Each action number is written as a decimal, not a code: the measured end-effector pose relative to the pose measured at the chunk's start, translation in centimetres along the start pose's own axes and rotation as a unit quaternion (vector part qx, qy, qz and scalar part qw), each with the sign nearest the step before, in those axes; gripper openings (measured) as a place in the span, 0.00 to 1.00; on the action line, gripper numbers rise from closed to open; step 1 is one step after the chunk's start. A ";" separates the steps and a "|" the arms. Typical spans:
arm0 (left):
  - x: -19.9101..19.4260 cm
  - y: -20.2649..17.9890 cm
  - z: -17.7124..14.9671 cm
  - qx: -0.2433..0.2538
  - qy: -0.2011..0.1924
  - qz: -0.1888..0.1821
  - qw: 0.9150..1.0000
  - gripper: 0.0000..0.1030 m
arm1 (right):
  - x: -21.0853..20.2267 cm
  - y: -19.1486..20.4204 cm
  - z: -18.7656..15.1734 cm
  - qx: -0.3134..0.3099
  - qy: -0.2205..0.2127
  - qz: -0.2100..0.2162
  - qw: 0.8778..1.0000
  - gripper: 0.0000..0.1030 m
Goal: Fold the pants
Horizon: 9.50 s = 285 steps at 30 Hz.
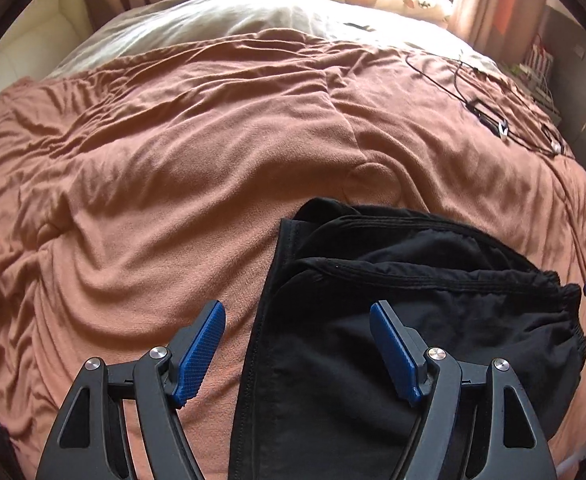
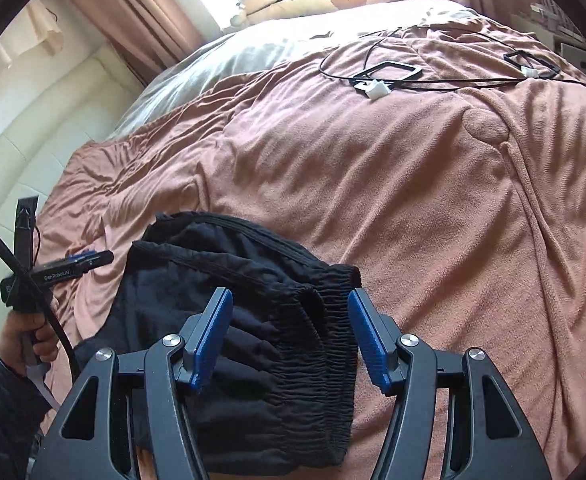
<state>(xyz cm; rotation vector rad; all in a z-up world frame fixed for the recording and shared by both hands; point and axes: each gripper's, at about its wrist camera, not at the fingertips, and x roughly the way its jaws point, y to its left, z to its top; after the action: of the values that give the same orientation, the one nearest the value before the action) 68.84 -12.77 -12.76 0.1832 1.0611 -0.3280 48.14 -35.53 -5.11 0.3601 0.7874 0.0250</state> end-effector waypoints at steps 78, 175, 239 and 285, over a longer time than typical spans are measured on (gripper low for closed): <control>-1.6 -0.5 -0.2 0.014 -0.004 0.046 0.999 0.64 | -2.1 -2.5 -3.2 0.057 -0.014 -0.009 0.998 0.46; -6.3 6.3 -15.8 -0.180 0.006 -0.128 0.975 0.07 | 0.5 -6.2 -8.2 0.179 -0.037 0.145 0.973 0.24; -14.9 3.6 -36.1 -0.256 0.040 -0.165 0.952 0.45 | -15.1 -0.7 -15.2 0.070 0.007 -0.013 0.997 0.37; -9.5 5.7 -30.0 -0.245 0.009 -0.225 0.943 0.45 | 6.5 16.2 -9.1 -0.093 0.137 -0.138 0.976 0.17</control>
<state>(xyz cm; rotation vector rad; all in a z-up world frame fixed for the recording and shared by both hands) 41.88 3.34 -18.80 -0.5128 1.1664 -0.4593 48.24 -16.53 -10.17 0.0663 1.0953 -0.1146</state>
